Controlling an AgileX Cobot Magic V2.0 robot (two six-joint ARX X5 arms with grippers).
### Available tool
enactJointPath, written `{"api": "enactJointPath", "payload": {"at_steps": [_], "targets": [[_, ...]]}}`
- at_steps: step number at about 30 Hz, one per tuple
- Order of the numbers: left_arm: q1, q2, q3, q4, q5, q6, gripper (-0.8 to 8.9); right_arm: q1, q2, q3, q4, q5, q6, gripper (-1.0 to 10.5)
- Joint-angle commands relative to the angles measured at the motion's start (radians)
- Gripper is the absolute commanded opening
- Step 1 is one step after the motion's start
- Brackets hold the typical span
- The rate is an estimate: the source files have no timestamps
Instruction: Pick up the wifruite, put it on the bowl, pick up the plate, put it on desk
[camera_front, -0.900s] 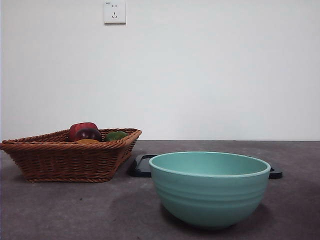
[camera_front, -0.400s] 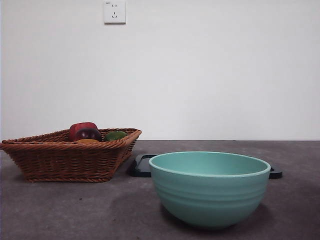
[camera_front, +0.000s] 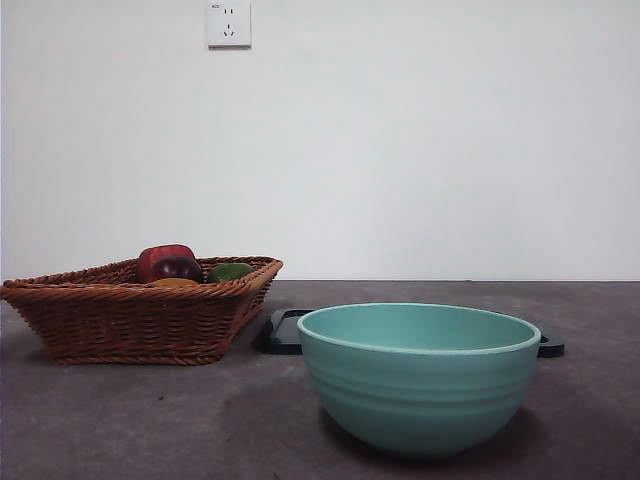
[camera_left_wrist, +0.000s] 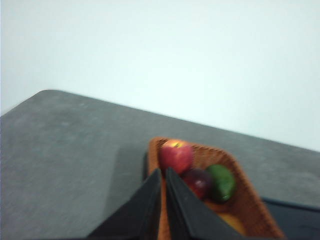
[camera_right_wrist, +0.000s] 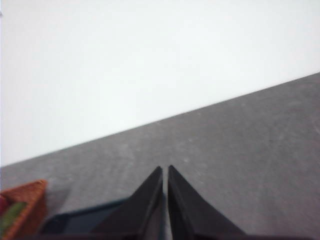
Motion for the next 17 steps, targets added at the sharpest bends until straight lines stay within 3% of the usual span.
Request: {"api": "enactJointPath", "payload": {"at_steps": [1,8,17], "targets": [[-0.003,0.027,0.078,-0.014,0.024,-0.025,0.15,0.021,0.056,0.072,0.002,-0.006,0.047,0.1],[-0.003,0.16,0.282,-0.126,0.126,-0.035,0.15,0.101,0.253,0.29,-0.085,-0.084,0.04,0.1],[-0.005,0.377,0.564,-0.312,0.27,-0.012,0.15,0.196,0.478,0.579,-0.389,-0.194,-0.08,0.1]]}}
